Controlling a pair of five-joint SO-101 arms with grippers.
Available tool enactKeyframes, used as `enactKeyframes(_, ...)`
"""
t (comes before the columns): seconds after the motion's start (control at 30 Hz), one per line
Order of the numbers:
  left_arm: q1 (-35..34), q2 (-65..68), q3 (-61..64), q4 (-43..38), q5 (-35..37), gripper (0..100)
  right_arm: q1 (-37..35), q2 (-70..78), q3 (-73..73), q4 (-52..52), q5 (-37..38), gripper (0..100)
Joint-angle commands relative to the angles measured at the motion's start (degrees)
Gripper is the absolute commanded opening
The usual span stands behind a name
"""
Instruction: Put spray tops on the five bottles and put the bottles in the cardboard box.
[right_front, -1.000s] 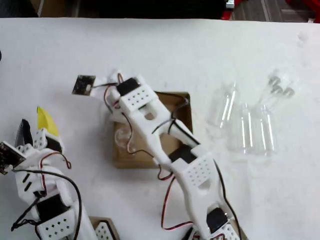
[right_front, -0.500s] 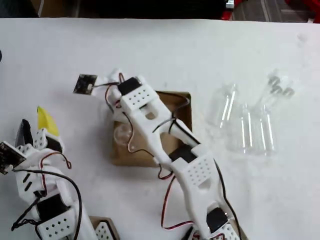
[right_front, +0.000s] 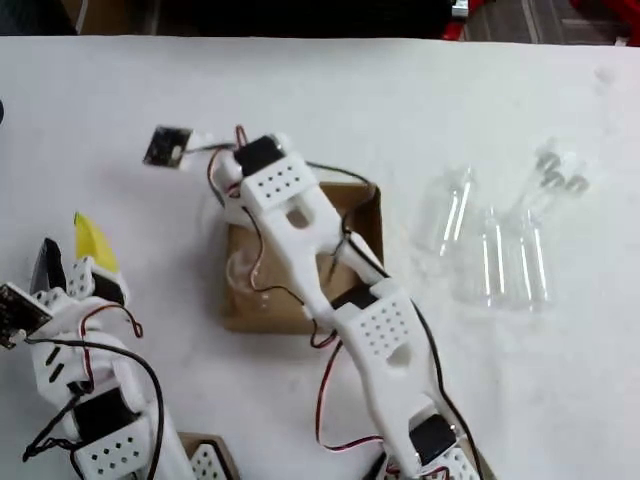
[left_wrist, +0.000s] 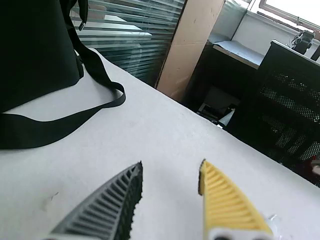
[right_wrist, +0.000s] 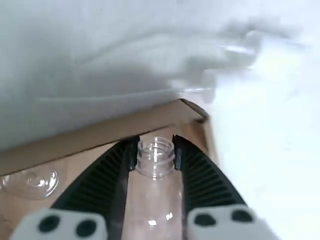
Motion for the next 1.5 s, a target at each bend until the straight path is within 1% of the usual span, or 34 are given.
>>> enactKeyframes(0.0, -0.48, -0.48, -0.18, -1.23, 0.62, 18, 2.07, -1.01, -12.04, 5.58, 0.18, 1.5)
enactKeyframes(0.07, -0.48, -0.48, -0.18, -1.23, 0.62, 18, 2.42, -1.01, -16.97, 8.22, 0.18, 1.5)
enactKeyframes(0.17, -0.48, -0.48, -0.18, -1.23, 0.62, 18, 2.59, -1.01, -25.93, 14.90, -0.09, 1.5)
enactKeyframes(0.2, -0.48, -0.48, -0.18, -1.23, 0.62, 18, 2.51, -1.01, -28.92, 16.31, -1.14, 1.5)
enactKeyframes(0.23, -0.48, -0.48, -0.18, -1.23, 0.62, 18, 2.77, -1.01, -32.18, 16.57, -4.04, 1.5)
enactKeyframes(0.33, -0.48, -0.48, -0.18, -1.23, 0.62, 18, 5.05, -0.75, -43.25, 16.66, -17.76, 1.5)
enactKeyframes(0.4, -0.48, -0.48, -0.18, -1.23, 0.62, 18, 5.85, -2.07, -43.78, 16.57, -25.32, 1.5)
enactKeyframes(0.53, -0.48, -0.48, -0.18, -1.23, 0.62, 18, 5.93, -5.23, -43.52, 16.75, -32.09, 1.5)
enactKeyframes(0.73, -0.48, -0.48, -0.18, -1.23, 0.62, 18, 5.41, -14.46, -43.52, 16.92, -36.84, 1.5)
enactKeyframes(0.83, -0.48, -0.48, -0.18, -1.23, 0.62, 18, 3.82, -21.67, -42.64, 17.01, -36.92, 1.5)
enactKeyframes(0.93, -0.48, -0.48, -0.18, -1.23, 0.62, 18, 1.80, -30.55, -37.19, 17.01, -37.01, 1.4)
enactKeyframes(1.03, -0.48, -0.48, -0.18, -1.23, 0.62, 18, 0.75, -41.45, -25.41, 17.01, -37.27, 1.4)
enactKeyframes(1.17, -0.40, -0.48, -0.18, -1.23, 0.62, 18, -0.04, -58.59, -9.14, 16.66, -43.52, 1.5)
enactKeyframes(1.23, -0.40, -0.48, -0.18, -1.23, 0.62, 18, -0.04, -66.33, -1.93, 15.25, -44.04, 1.5)
enactKeyframes(1.3, -0.40, -0.48, -0.18, -1.23, 0.62, 18, 0.48, -72.13, 7.30, 10.51, -43.96, 1.5)
enactKeyframes(1.37, -0.31, -0.48, -0.18, -1.23, 0.62, 18, 2.42, -76.00, 19.08, 3.12, -42.37, 1.5)
enactKeyframes(1.47, 1.10, -0.48, -0.18, -1.14, 0.44, 18, 4.09, -79.34, 38.33, -12.09, -40.62, 1.7)
